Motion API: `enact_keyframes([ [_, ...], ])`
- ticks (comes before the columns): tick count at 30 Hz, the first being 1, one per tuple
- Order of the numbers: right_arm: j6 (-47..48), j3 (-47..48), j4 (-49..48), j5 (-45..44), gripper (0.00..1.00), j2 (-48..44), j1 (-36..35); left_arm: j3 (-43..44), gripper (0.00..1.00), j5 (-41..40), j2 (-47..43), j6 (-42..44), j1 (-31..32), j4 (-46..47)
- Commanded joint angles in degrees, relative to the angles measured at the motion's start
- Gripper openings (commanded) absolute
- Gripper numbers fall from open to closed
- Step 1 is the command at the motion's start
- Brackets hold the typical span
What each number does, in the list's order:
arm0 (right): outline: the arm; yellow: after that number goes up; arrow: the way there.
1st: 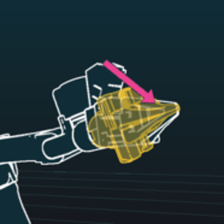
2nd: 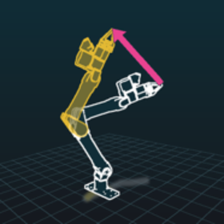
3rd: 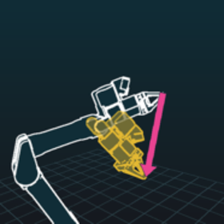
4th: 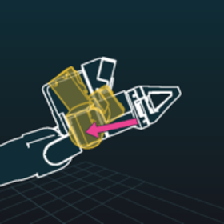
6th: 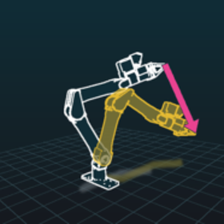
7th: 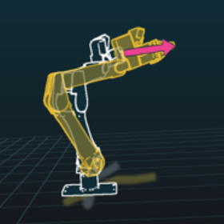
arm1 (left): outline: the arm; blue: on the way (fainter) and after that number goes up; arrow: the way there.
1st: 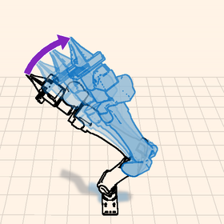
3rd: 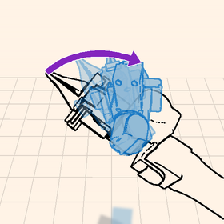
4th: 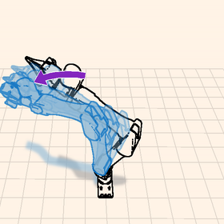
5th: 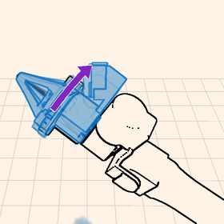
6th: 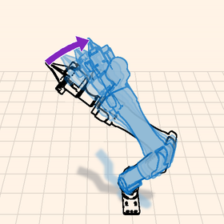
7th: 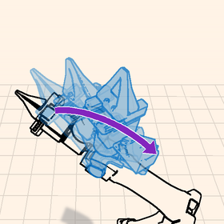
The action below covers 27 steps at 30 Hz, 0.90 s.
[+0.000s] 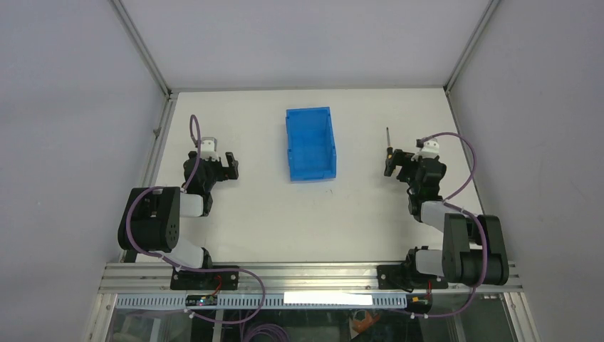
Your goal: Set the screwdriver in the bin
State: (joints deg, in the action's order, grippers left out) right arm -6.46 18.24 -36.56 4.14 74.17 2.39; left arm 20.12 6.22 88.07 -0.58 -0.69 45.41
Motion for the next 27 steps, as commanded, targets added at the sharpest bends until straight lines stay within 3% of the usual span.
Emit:
enact_keyframes([
  [1, -0.97, 4.34, 4.52, -2.00, 0.99, -3.20, 0.42, 1.07, 0.99, 0.81, -1.68, -0.56, 0.51, 2.14],
  [6, -3.23, 13.80, 20.72, -2.53, 0.99, -7.13, 0.42, 1.07, 0.99, 0.81, -1.69, -0.56, 0.51, 2.14],
  [8, -4.85, 19.06, 29.01, 1.69, 0.99, -5.85, 0.42, 1.06, 0.99, 0.87, -1.68, -0.56, 0.51, 2.17],
  [13, -5.35, 37.68, 55.06, 0.50, 0.99, 3.24, 0.34, 1.06, 0.99, 0.88, -1.70, -0.56, 0.51, 2.12],
  [16, -4.30, 46.93, 64.44, 0.08, 0.99, 9.26, -0.07, 1.06, 0.99, 0.85, -1.70, -0.56, 0.51, 2.14],
  [22, -3.52, 55.09, 72.67, -5.33, 0.96, 20.21, -1.91, 1.09, 0.99, 0.80, -1.72, -0.56, 0.51, 2.11],
  [27, -3.49, 56.72, 72.95, -9.18, 0.94, 27.40, -3.97, 1.11, 0.99, 0.86, -1.72, -0.56, 0.51, 2.06],
])
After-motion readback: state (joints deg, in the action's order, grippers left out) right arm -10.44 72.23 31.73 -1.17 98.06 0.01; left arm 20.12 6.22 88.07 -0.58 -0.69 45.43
